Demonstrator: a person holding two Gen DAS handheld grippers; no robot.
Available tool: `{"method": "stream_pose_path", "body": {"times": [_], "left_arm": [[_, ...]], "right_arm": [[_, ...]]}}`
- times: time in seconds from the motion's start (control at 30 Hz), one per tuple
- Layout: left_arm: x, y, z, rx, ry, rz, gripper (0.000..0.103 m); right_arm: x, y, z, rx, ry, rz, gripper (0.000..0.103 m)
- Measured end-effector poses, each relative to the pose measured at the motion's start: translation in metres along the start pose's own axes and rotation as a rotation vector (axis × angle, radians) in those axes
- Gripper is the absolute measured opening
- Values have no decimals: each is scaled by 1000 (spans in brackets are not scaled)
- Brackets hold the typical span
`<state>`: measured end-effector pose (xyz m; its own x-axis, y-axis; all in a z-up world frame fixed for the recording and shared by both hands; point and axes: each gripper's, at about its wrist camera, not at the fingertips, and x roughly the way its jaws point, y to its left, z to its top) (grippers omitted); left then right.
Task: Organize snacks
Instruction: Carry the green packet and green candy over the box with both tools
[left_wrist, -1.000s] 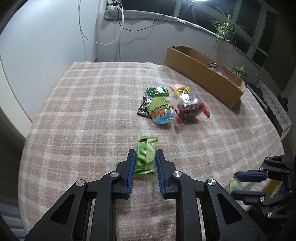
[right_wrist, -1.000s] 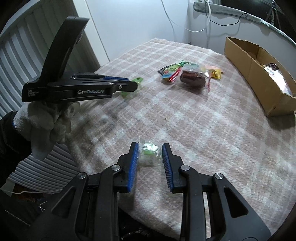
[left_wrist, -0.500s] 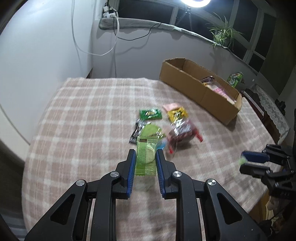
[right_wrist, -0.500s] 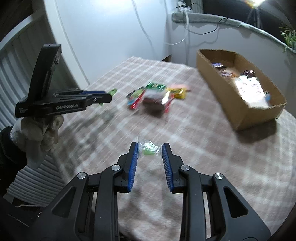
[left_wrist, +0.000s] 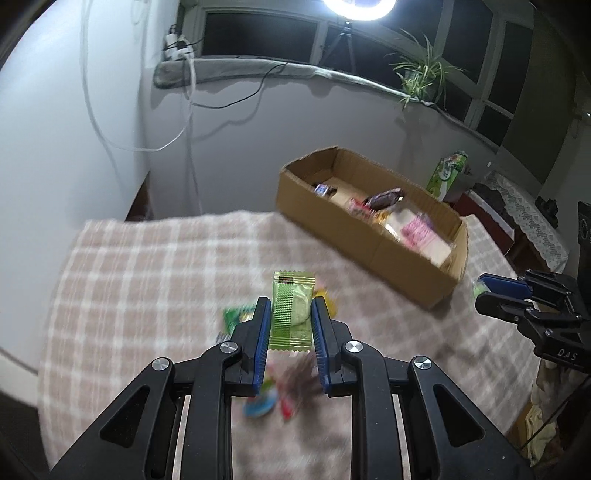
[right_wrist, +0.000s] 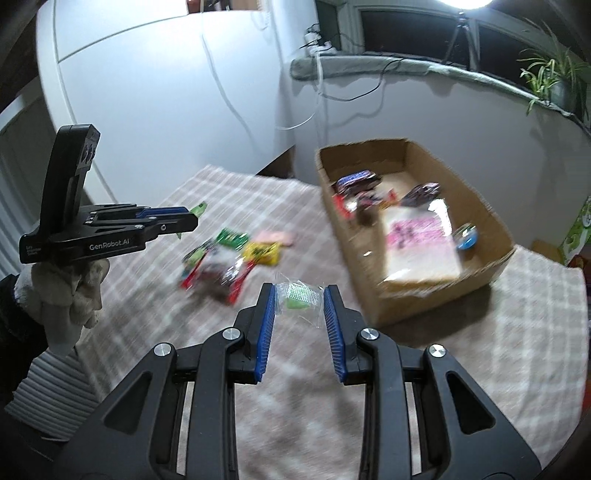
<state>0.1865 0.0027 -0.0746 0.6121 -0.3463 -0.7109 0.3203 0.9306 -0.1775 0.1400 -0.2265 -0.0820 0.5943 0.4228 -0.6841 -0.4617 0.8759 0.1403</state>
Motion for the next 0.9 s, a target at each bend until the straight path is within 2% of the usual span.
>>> {"method": "stream_pose_path", "body": {"times": [0.37,0.6,0.9], "left_arm": [[40,-30,61,42,-16,-57,20],[70,-50,92,57,-12,-95,20],[112,-64,116,74,14,-106,20]], "right_arm": [[5,-56,37,39,-33,-66,28],[25,-81,46,42,-8,-92,28],[44,-121,52,91,8,-123,28]]}}
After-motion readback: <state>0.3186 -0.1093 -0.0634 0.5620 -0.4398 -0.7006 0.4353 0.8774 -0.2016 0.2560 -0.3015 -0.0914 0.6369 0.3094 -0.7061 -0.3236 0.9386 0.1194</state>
